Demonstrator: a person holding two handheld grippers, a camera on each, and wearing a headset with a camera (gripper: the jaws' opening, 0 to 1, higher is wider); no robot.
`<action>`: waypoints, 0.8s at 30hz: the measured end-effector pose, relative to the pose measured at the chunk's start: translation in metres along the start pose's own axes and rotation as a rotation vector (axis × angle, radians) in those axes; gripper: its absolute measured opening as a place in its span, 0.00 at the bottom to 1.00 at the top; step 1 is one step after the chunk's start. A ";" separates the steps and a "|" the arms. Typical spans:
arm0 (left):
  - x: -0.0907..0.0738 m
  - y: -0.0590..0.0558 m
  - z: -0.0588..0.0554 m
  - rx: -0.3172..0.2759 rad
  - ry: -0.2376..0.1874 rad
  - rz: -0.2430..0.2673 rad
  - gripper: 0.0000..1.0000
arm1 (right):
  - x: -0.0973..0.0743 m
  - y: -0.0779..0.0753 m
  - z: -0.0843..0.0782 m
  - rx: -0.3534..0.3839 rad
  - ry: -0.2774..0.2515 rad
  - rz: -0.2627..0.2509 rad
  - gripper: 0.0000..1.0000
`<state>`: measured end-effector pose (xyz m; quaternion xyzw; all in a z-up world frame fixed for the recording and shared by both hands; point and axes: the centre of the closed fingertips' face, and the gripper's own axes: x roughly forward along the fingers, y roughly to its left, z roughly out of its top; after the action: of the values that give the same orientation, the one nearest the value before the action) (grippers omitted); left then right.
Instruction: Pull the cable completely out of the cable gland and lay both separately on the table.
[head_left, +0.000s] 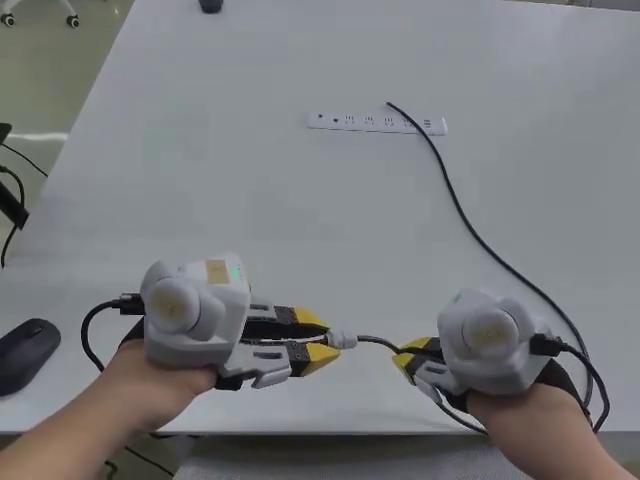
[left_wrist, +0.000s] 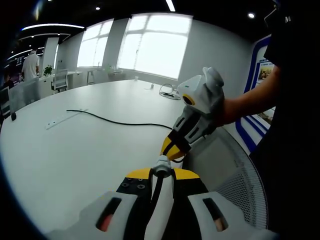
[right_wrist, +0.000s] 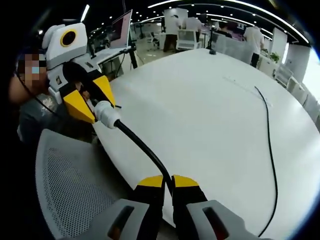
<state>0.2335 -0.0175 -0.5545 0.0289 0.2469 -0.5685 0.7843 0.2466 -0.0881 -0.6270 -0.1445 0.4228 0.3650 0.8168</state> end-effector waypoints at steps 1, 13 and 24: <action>0.000 -0.001 0.000 0.001 0.000 -0.001 0.15 | 0.000 0.000 0.000 0.000 0.002 0.000 0.00; -0.002 0.000 -0.002 -0.008 0.000 0.012 0.16 | -0.004 0.005 -0.004 -0.115 0.005 0.011 0.01; -0.003 0.003 -0.001 -0.012 -0.009 0.016 0.15 | -0.023 0.017 0.026 -0.211 -0.123 0.022 0.14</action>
<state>0.2352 -0.0135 -0.5543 0.0238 0.2465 -0.5608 0.7900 0.2406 -0.0732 -0.5916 -0.2025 0.3327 0.4244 0.8174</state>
